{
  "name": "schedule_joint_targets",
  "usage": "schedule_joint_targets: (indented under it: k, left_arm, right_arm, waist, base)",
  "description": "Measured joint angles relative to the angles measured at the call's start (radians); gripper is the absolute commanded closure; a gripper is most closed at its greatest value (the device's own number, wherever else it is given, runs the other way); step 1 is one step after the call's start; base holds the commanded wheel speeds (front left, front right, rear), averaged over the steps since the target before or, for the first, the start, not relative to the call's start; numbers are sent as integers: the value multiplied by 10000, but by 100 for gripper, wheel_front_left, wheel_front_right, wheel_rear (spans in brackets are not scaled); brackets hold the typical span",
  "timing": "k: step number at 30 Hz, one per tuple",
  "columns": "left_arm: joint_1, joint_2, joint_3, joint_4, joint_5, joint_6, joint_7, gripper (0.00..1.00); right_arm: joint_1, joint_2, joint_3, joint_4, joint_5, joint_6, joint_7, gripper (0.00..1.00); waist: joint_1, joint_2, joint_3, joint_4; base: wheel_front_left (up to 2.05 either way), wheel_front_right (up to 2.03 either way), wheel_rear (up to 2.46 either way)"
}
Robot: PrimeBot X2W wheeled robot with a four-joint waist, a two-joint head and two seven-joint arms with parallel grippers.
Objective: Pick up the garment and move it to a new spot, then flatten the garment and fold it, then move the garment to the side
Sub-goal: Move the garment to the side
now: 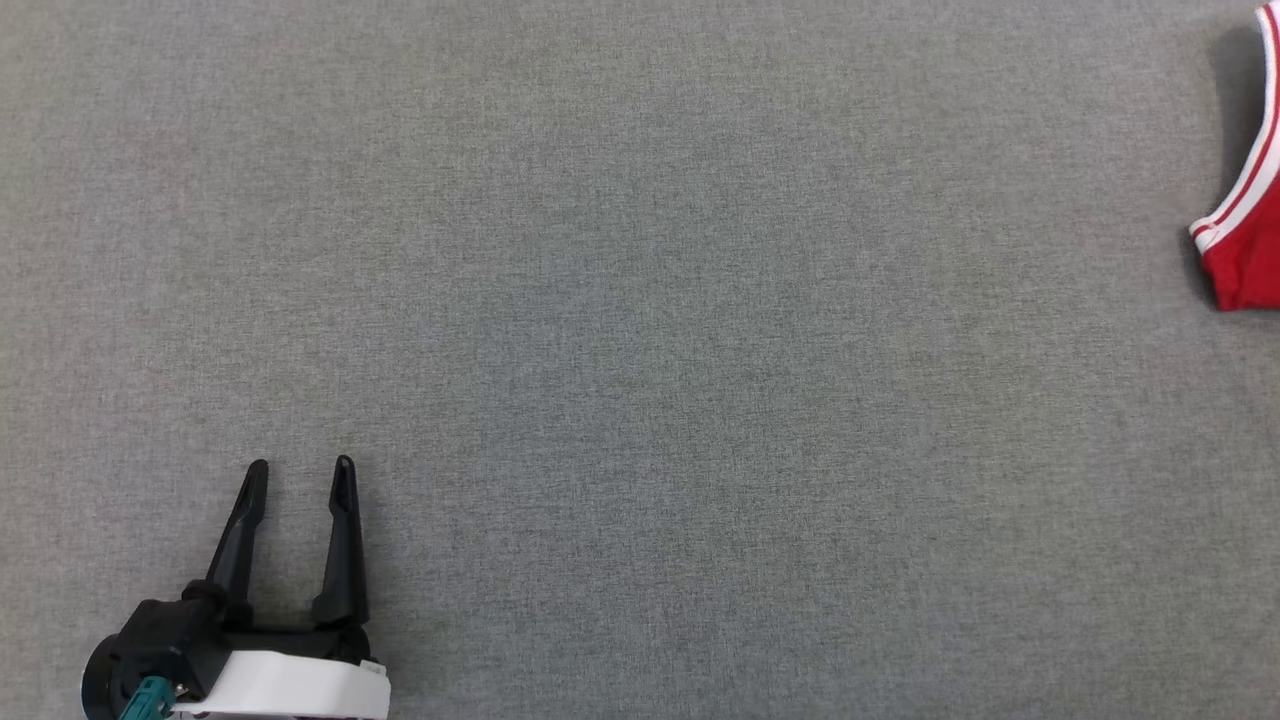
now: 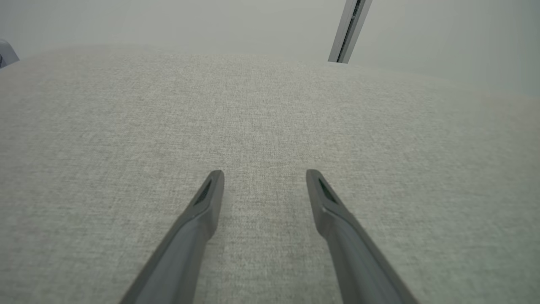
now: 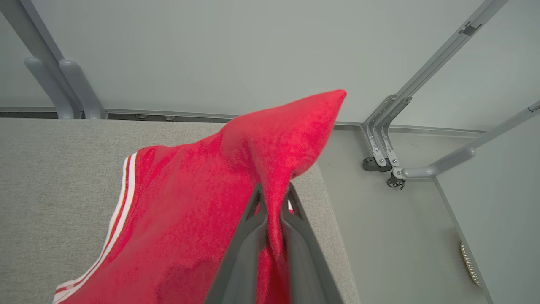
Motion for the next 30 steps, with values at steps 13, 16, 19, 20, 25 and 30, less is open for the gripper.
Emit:
schedule_joint_targets:
  k: [13,16,19,20,25,30]
  left_arm:
    - [108,2,-90,-186,-240,178,0,0]
    - [200,-4,-117,-307,-426,291,0,0]
    - [301,-4,-92,-334,-627,443,0,0]
    - [366,-2,-75,-326,-721,504,0,0]
    - [934,-2,50,-104,-1089,972,0,0]
    - [1798,-6,280,247,-1032,1243,0,0]
  right_arm:
    - [12,755,-598,173,-2548,0,-3087,0]
    - [711,1064,-566,-345,-2546,0,-3940,0]
    - [1714,1599,-596,-966,-2543,0,-4803,0]
    - [2112,1808,-617,-1156,-2545,0,-5028,0]
    - [4964,3367,-1043,-2330,-2974,0,-6481,0]
    - [7347,5124,-1396,-3208,-3883,0,-7007,0]
  waist:
    - [0,0,-365,-105]
    - [0,0,-706,-142]
    - [0,1,-1161,-168]
    - [0,0,-1331,-174]
    - [0,0,-2512,-143]
    - [0,0,-3631,-73]
  base:
    - [0,0,0]
    - [0,0,0]
    - [0,0,0]
    - [0,0,0]
    - [0,0,0]
    - [0,0,0]
